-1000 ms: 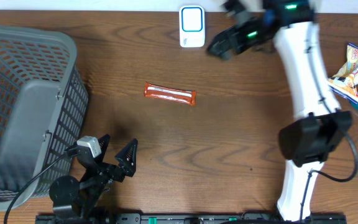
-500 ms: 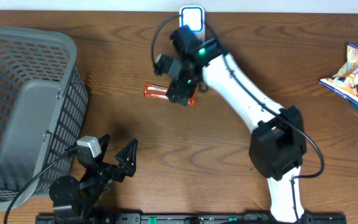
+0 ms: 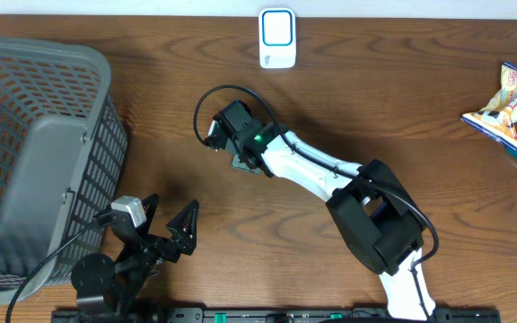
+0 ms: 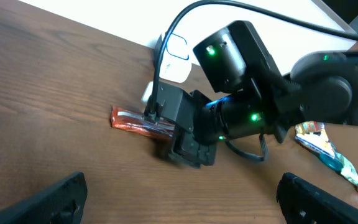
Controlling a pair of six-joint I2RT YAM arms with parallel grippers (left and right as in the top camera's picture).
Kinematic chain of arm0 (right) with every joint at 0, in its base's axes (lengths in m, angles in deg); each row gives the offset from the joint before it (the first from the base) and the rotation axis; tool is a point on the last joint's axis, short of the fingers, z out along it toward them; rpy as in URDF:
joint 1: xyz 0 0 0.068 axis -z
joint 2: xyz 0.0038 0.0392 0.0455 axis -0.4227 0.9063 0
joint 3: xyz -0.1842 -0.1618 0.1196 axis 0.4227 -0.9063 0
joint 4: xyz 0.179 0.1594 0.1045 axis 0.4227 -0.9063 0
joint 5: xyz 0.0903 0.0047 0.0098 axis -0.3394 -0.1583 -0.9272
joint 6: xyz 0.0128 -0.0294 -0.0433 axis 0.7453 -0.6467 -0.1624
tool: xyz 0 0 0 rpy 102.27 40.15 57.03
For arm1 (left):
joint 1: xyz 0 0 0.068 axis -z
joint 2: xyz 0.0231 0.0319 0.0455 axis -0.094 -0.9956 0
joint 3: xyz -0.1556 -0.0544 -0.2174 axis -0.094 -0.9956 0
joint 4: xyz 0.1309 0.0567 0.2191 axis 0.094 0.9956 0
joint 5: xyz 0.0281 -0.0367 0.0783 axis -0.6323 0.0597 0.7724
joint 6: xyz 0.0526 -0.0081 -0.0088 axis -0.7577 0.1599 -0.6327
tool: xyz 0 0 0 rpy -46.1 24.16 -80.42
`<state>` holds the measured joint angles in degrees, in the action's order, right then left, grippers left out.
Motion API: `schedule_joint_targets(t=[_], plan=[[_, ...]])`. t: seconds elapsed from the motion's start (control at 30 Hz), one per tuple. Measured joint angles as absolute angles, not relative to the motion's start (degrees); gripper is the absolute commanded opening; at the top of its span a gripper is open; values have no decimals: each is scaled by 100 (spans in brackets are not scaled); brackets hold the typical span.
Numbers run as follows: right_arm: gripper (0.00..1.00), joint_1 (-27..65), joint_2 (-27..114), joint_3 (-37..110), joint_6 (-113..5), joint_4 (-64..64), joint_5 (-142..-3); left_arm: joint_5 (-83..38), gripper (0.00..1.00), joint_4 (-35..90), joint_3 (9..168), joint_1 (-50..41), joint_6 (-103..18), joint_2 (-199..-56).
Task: Scan the item barcode
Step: 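Reach the right gripper to the orange candy bar and grasp it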
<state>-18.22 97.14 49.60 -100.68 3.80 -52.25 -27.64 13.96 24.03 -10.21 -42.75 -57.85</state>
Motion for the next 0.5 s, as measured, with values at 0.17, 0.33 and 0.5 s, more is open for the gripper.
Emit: schedule_joint_targets(t=[0.17,0.33,0.5], plan=[[60,-1819,9609,4434,-10342,1453,-4821,-2764,98,1399,2403,-1021,-4275,-5785],[56,-1699,9553,4250,-10427,1608,-4650,-2764,98,1396,2403,-1021,-4275,-5785],[17,-1483,9526,4237,-10501,1368,-4932,-2764,98,1396,2403,-1021,-4275,-5785]])
